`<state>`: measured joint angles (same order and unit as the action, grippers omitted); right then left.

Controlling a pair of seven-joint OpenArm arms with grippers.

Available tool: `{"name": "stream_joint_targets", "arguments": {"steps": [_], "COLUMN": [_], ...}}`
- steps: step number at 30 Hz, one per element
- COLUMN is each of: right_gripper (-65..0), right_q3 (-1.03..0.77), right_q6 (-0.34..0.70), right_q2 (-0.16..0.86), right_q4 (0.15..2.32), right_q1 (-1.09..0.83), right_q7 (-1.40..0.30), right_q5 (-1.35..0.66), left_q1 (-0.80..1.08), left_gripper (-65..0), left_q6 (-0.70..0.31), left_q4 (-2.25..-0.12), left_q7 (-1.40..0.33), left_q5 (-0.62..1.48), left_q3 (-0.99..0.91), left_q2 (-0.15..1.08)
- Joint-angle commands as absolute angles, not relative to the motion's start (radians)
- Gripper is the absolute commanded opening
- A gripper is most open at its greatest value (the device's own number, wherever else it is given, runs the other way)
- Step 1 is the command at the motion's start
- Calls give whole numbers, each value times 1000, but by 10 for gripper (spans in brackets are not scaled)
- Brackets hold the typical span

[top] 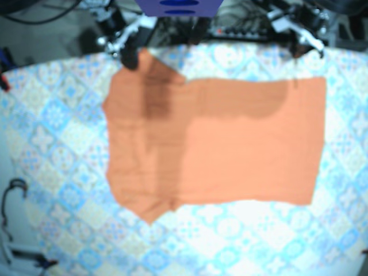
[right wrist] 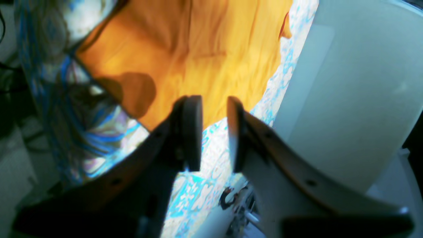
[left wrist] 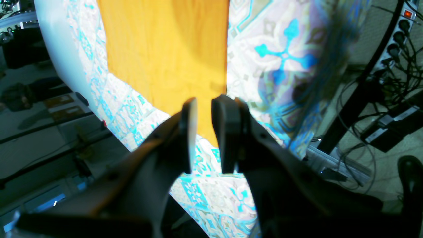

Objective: Fold the T-shirt properly
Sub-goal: 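Grasp the shoulder corner of the orange shirt with the right gripper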

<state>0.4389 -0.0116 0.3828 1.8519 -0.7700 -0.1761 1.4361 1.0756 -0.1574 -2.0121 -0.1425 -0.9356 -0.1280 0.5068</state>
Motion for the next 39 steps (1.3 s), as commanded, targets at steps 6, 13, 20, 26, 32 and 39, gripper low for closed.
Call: {"name": "stream_joint_targets", "arguments": {"steps": [6, 13, 20, 26, 32, 39], "right_gripper": [-452, -396, -391, -393, -394, -394], "right_q3": [438, 438, 435, 435, 438, 446], "right_q6": [-35, 28, 65, 65, 65, 64], "right_q2": [394, 423, 455, 453, 449, 447], "right_q4": [1844, 1844, 1781, 1716, 1709, 1661], "right_q1": [-759, -753, -722, -693, -665, -627], "right_q7": [-176, -183, -180, -176, -174, -147], "right_q5": [1429, 1366, 1363, 1339, 1334, 1333], "left_q1": [1090, 1093, 1090, 1089, 1090, 1090], "left_gripper": [-526, -526, -526, -526, -526, -526], "left_q6": [-140, -140, -140, -140, -140, -140], "left_q4": [-2025, -2025, -2025, -2025, -2025, -2025], "left_q7": [-142, -142, -142, -142, -143, -143], "left_q5": [-934, -932, -932, -932, -932, -932], "left_q3": [-133, -133, -133, -133, -133, -134], "left_q2": [512, 509, 509, 507, 507, 507]}}
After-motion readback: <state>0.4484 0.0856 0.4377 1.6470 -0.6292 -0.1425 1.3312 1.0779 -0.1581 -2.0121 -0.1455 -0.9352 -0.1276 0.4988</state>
